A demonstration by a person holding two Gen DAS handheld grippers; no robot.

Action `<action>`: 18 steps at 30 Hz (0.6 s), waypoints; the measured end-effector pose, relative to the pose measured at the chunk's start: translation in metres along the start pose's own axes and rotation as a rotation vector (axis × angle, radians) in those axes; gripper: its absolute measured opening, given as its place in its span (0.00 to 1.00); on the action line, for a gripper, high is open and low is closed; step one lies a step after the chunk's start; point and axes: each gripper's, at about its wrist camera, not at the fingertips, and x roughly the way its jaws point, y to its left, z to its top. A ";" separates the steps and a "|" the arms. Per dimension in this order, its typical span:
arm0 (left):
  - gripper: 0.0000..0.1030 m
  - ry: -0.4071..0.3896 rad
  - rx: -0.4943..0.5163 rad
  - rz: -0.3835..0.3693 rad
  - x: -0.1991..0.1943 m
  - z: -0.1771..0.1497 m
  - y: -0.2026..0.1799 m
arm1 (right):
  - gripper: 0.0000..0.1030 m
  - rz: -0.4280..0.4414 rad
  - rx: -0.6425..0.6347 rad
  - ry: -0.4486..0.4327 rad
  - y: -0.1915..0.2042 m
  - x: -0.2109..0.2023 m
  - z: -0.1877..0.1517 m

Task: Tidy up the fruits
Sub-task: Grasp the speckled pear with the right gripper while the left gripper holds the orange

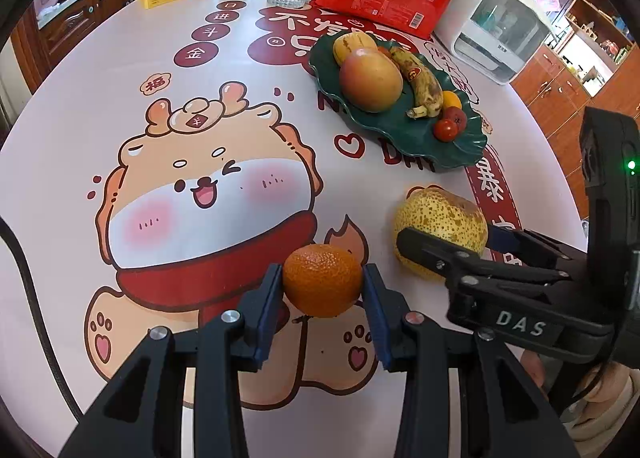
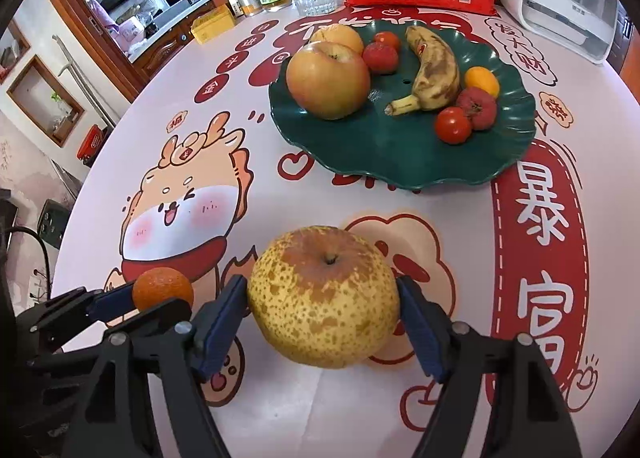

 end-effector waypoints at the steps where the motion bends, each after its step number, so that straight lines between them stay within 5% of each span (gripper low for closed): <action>1: 0.37 0.000 -0.001 0.001 0.000 0.000 0.000 | 0.73 -0.004 -0.005 0.001 0.001 0.001 0.000; 18: 0.37 -0.051 0.032 -0.027 -0.029 0.029 -0.017 | 0.71 -0.016 -0.077 -0.084 0.005 -0.038 -0.002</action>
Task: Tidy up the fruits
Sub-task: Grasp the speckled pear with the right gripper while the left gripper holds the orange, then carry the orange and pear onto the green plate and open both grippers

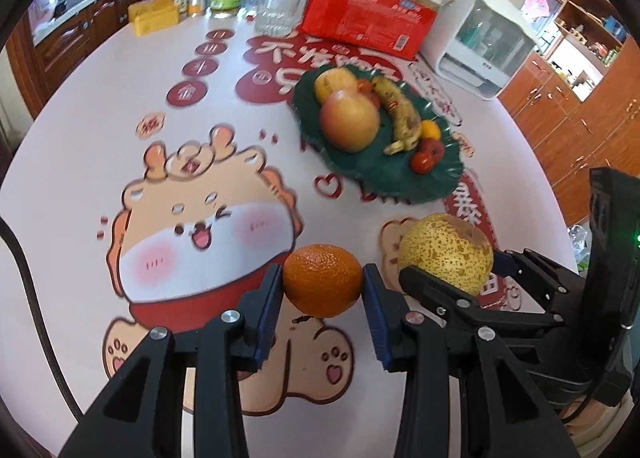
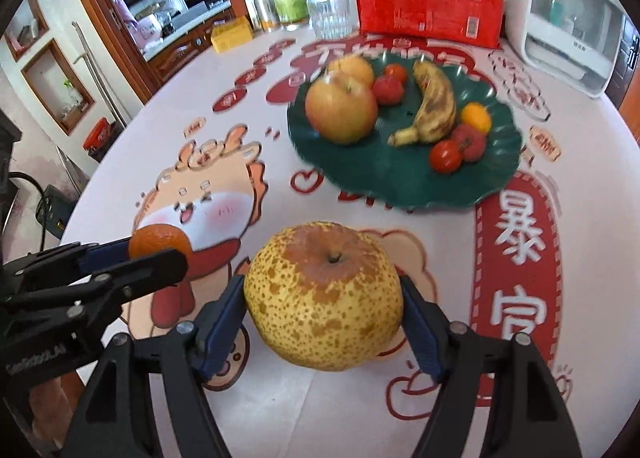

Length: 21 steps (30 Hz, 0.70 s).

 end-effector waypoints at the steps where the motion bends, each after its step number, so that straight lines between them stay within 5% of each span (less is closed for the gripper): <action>1: 0.37 -0.006 0.010 -0.004 -0.003 0.005 -0.004 | 0.72 -0.001 0.002 -0.011 -0.002 -0.006 0.003; 11: 0.37 -0.092 0.111 -0.046 -0.036 0.064 -0.049 | 0.72 -0.007 0.017 -0.150 -0.031 -0.079 0.054; 21: 0.37 -0.128 0.134 -0.043 -0.036 0.115 -0.094 | 0.72 -0.114 -0.040 -0.267 -0.068 -0.138 0.150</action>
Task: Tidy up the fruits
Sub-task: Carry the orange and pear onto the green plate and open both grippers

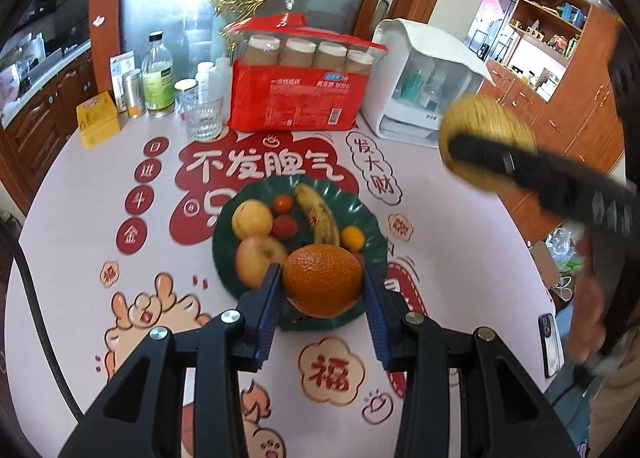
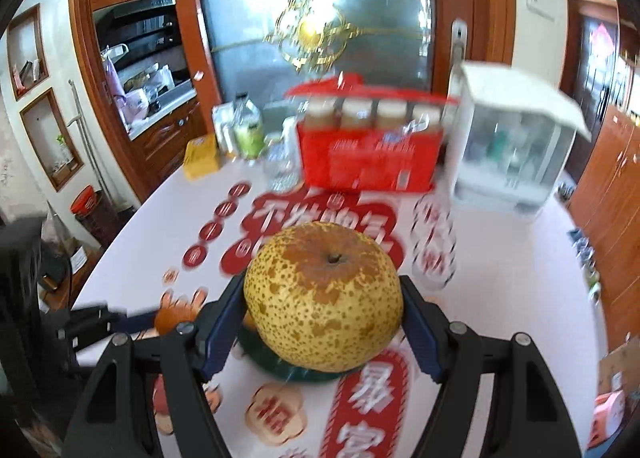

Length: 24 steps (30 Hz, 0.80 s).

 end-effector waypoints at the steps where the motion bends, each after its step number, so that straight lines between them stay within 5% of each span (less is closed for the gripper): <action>1: 0.37 0.002 -0.003 0.017 0.005 0.004 -0.004 | 0.72 -0.006 -0.009 -0.004 -0.005 0.003 0.010; 7: 0.37 0.062 -0.095 0.084 0.051 0.005 -0.005 | 0.72 0.026 -0.092 0.068 -0.025 0.066 0.033; 17: 0.37 0.190 -0.305 0.163 0.139 -0.035 0.004 | 0.72 0.025 -0.209 0.245 -0.044 0.202 -0.027; 24: 0.37 0.190 -0.325 0.201 0.159 -0.037 0.002 | 0.72 0.065 -0.258 0.248 -0.048 0.232 -0.047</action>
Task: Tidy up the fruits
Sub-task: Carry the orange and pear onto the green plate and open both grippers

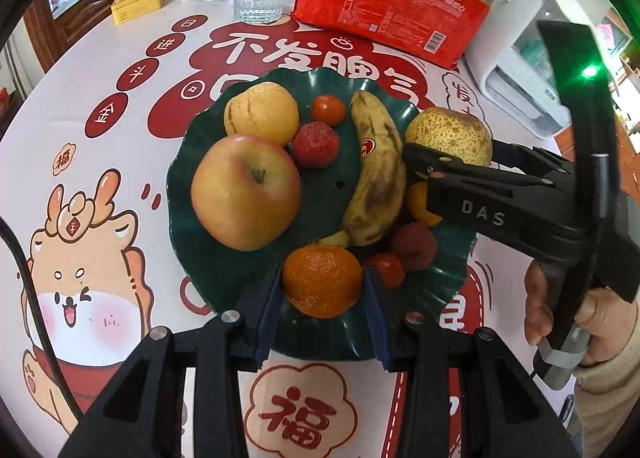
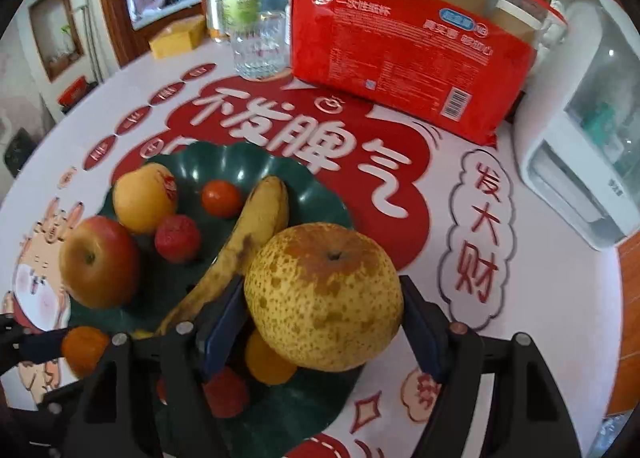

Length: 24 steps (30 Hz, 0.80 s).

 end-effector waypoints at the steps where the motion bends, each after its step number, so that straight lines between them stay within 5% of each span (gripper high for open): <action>1: 0.37 0.001 -0.003 0.004 0.002 0.001 0.000 | 0.72 0.006 0.001 -0.004 0.000 0.000 0.001; 11: 0.38 -0.038 -0.008 0.070 0.022 0.000 0.000 | 0.72 0.105 0.050 -0.046 -0.012 0.008 0.001; 16: 0.75 -0.070 -0.023 0.128 0.019 -0.002 0.006 | 0.72 0.107 0.051 -0.046 -0.010 0.007 0.001; 24: 0.77 -0.081 -0.035 0.137 0.007 -0.002 0.014 | 0.73 0.098 0.030 -0.104 -0.013 -0.011 -0.001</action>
